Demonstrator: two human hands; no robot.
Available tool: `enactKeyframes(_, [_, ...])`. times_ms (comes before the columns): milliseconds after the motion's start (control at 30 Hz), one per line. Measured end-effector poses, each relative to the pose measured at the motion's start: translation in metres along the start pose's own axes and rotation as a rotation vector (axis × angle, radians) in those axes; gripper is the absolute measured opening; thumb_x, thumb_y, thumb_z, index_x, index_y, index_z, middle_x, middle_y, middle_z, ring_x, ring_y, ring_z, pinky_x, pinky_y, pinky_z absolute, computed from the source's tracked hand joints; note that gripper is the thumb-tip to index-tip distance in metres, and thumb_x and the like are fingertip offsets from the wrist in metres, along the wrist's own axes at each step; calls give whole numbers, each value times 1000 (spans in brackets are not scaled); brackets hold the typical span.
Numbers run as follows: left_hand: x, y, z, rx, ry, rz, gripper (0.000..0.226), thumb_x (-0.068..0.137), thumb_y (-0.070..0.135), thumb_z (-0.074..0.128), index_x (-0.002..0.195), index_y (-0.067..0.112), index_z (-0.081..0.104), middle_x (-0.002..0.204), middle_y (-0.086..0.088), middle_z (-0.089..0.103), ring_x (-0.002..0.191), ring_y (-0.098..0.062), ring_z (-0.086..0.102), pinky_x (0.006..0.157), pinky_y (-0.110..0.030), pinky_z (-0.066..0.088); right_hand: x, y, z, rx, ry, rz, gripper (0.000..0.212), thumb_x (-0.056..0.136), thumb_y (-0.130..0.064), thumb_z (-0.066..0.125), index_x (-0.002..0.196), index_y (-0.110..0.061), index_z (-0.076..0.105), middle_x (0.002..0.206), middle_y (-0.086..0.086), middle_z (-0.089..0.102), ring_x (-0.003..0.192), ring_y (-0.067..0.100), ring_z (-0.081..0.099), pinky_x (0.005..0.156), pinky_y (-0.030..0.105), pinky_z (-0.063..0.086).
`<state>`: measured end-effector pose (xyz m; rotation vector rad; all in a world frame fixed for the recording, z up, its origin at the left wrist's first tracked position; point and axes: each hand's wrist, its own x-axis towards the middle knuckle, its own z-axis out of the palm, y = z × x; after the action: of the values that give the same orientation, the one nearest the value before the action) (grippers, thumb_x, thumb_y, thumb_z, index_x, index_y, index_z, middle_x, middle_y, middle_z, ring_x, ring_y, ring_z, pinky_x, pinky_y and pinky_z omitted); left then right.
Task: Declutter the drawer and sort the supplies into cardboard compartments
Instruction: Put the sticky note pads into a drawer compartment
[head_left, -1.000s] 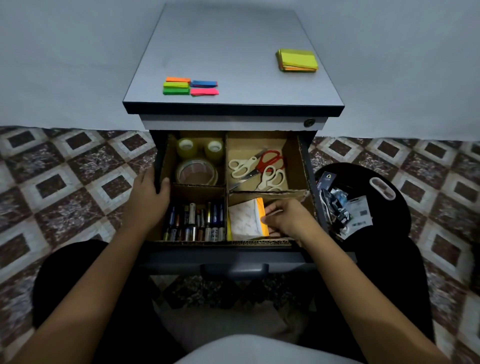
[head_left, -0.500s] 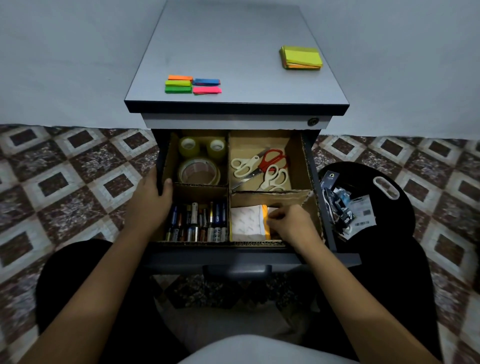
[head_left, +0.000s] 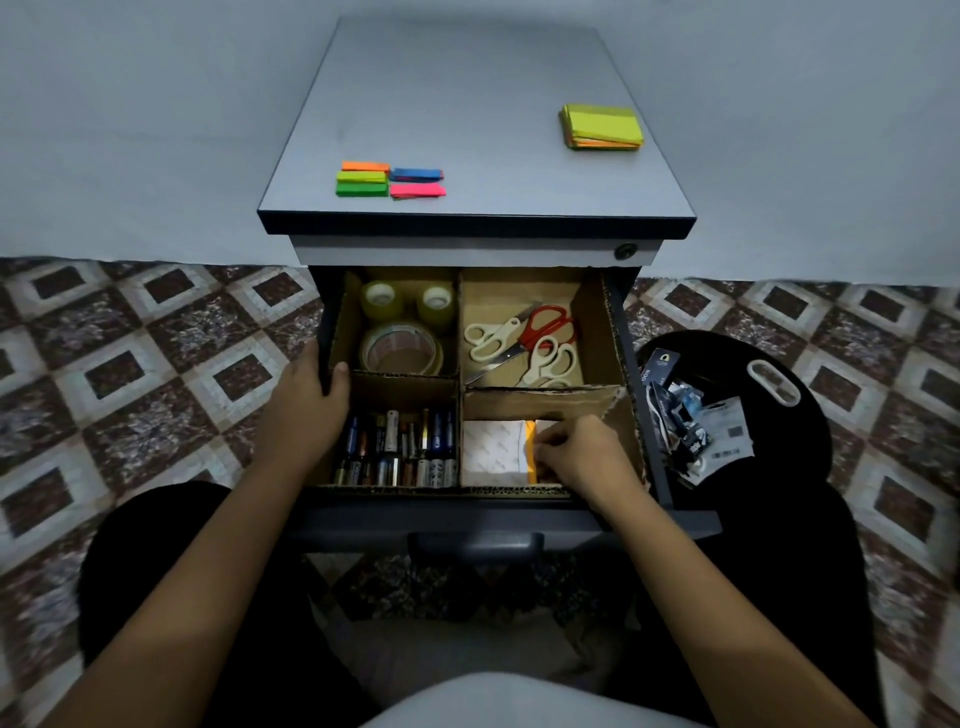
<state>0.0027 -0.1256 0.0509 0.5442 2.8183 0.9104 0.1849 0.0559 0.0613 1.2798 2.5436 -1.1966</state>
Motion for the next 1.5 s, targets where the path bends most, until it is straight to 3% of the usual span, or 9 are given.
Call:
enactKeyframes(100, [0, 0, 0, 14, 1, 0, 57, 100, 37, 35, 148, 11, 21, 149, -16, 32, 136, -32, 33, 105, -44, 33, -2, -1, -1, 52, 26, -13, 14, 88, -17, 59, 88, -13, 72, 84, 4, 67, 89, 21, 66, 72, 24, 47])
enactKeyframes(300, [-2, 4, 1, 110, 55, 62, 55, 99, 31, 37, 146, 5, 25, 143, -22, 37, 127, -37, 41, 97, -46, 40, -7, -8, -9, 218, 81, -72, 16, 89, -17, 60, 76, -27, 64, 81, -1, 66, 79, 22, 66, 74, 39, 57])
enactKeyframes(467, [4, 17, -2, 268, 120, 342, 51, 92, 30, 42, 134, 2, 45, 128, -26, 50, 117, -41, 50, 93, -55, 46, -1, -32, -41, 261, 121, -226, 11, 89, -17, 60, 84, -23, 68, 95, -3, 67, 91, 13, 61, 79, 28, 52])
enactKeyframes(833, [48, 154, -12, 251, 156, 922, 39, 90, 22, 42, 117, 3, 62, 107, -14, 63, 96, -30, 61, 80, -39, 50, 52, -91, -136, 33, 316, -433, 20, 89, -22, 62, 105, -12, 70, 102, 2, 68, 94, 13, 60, 79, 20, 43])
enactKeyframes(967, [83, 202, -8, 115, 26, 746, 39, 97, 21, 42, 135, 10, 48, 132, -10, 49, 120, -24, 47, 99, -32, 36, 87, -104, -163, 2, 349, -386, 26, 88, -22, 60, 110, -10, 67, 110, 9, 67, 94, 21, 61, 88, 31, 48])
enactKeyframes(1133, [132, 247, 1, -134, -108, 441, 35, 94, 12, 44, 125, 8, 59, 129, -11, 57, 118, -25, 52, 98, -25, 37, 143, -113, -194, 26, 390, -262, 34, 87, -16, 60, 116, 1, 62, 114, 19, 64, 83, 22, 51, 89, 37, 48])
enactKeyframes(1267, [165, 265, 15, -504, -270, 133, 14, 77, 3, 48, 72, 12, 56, 76, -16, 49, 71, -26, 46, 66, -29, 37, 175, -116, -206, 12, 368, -163, 22, 84, -10, 58, 93, 10, 62, 74, 18, 49, 72, 21, 44, 57, 27, 34])
enactKeyframes(1400, [183, 283, 19, -804, -374, -40, 34, 88, -9, 32, 65, 15, 27, 64, -4, 25, 50, -13, 25, 43, -12, 25, 203, -115, -209, -93, 388, -120, 27, 87, -10, 54, 63, -8, 43, 60, 5, 35, 75, 27, 44, 44, 22, 23])
enactKeyframes(1500, [192, 293, 25, -864, -447, -91, 26, 93, -3, 31, 71, 11, 36, 65, -5, 32, 55, -16, 38, 45, -17, 40, 218, -120, -210, -147, 395, -108, 12, 90, -9, 50, 82, -1, 55, 74, 6, 47, 89, 30, 51, 44, 18, 21])
